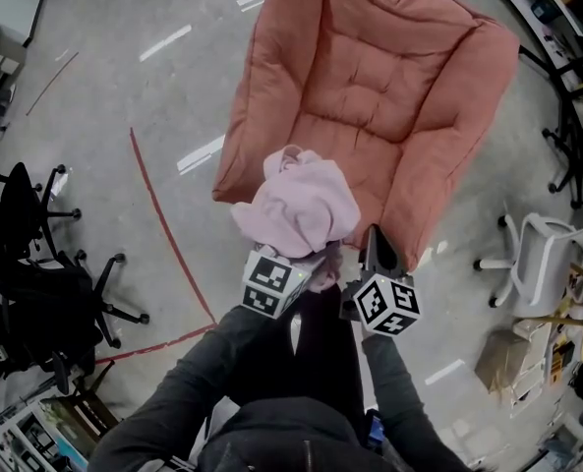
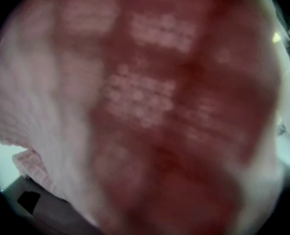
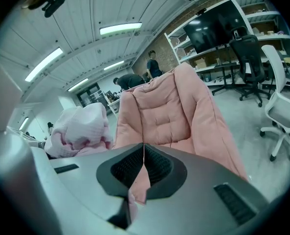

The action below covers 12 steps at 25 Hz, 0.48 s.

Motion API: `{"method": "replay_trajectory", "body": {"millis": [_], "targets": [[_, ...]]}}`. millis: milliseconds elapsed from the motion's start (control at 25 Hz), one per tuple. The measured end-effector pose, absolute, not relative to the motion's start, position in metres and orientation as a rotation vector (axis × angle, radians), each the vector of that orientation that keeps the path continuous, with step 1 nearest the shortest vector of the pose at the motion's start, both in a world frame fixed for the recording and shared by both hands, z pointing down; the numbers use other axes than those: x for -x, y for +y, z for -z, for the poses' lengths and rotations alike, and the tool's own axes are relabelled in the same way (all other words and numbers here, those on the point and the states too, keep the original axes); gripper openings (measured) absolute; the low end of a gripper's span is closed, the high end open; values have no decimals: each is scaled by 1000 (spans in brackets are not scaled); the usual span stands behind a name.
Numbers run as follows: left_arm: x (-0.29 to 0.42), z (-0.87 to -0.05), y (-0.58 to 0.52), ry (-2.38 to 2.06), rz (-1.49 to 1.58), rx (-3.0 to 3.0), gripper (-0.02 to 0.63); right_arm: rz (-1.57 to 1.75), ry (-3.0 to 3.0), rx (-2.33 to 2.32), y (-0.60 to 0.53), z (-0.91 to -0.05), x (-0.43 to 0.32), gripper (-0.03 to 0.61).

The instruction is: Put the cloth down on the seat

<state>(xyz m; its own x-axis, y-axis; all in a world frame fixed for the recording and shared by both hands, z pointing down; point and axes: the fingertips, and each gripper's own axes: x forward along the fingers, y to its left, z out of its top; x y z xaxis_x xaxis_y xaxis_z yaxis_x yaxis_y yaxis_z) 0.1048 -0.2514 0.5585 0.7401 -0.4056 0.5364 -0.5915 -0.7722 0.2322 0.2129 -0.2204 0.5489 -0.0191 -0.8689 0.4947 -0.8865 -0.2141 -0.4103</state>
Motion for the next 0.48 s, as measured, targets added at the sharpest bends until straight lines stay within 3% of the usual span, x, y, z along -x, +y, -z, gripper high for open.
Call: {"method": "replay_trajectory", "body": {"millis": [480], "targets": [[-129,-619,-277,-816,-723,-2483,468,-1089,-1974,-2116,-260,-617,-251,11]]}}
